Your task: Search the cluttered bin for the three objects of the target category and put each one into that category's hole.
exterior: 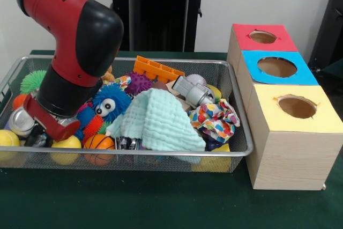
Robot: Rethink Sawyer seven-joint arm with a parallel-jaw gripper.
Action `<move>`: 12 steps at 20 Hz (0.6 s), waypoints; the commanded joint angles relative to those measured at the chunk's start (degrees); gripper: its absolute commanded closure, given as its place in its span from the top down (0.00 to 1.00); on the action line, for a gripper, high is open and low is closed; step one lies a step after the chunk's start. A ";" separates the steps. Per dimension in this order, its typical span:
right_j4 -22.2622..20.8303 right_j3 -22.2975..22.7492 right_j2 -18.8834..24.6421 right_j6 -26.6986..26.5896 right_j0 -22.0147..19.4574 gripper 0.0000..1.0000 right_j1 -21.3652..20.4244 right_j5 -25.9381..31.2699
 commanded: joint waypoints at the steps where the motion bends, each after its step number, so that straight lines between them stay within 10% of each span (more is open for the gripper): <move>1: -2.23 2.07 13.14 5.80 -2.10 0.00 0.82 5.33; 12: -1.70 4.72 8.48 7.36 2.66 0.00 -4.78 9.38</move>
